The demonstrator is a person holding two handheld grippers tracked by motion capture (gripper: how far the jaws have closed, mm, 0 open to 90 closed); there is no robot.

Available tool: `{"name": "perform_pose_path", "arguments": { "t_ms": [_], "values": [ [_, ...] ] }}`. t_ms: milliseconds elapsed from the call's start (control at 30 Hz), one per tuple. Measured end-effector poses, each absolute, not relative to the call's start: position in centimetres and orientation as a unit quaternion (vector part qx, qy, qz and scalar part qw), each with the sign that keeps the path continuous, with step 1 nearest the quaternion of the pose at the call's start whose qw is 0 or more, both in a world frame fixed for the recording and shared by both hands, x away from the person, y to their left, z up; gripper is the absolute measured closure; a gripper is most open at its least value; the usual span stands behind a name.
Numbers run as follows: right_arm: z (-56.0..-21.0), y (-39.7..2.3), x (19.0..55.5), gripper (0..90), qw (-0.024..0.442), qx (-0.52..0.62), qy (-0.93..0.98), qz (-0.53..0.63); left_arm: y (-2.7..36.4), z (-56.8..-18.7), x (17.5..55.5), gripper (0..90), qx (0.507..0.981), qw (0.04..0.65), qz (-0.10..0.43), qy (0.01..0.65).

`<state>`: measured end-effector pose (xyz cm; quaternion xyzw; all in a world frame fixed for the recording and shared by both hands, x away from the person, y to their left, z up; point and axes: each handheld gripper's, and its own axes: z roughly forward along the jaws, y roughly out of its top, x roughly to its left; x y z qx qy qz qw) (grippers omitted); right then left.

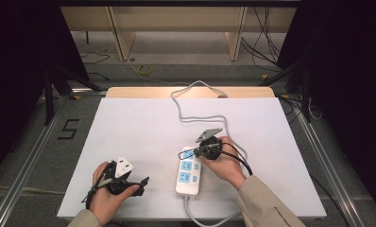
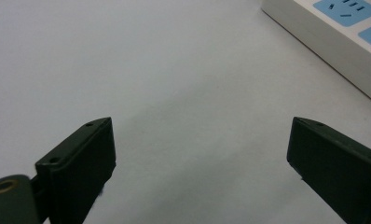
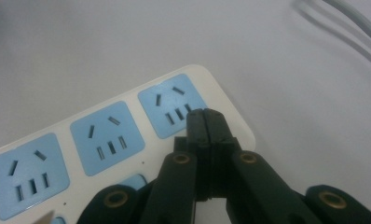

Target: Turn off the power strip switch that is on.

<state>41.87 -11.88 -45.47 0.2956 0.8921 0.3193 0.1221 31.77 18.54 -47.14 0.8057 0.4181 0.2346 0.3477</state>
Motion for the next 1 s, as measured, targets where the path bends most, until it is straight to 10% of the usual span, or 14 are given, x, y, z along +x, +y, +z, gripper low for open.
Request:
{"name": "perform_pose_path", "arguments": {
  "t_ms": [1000],
  "values": [
    [-45.67,-11.68,41.88,90.0,0.141,0.295,0.89,0.316,18.45,-47.19,31.79,7.4,0.804,0.349,0.235,0.42]
  ]
}}
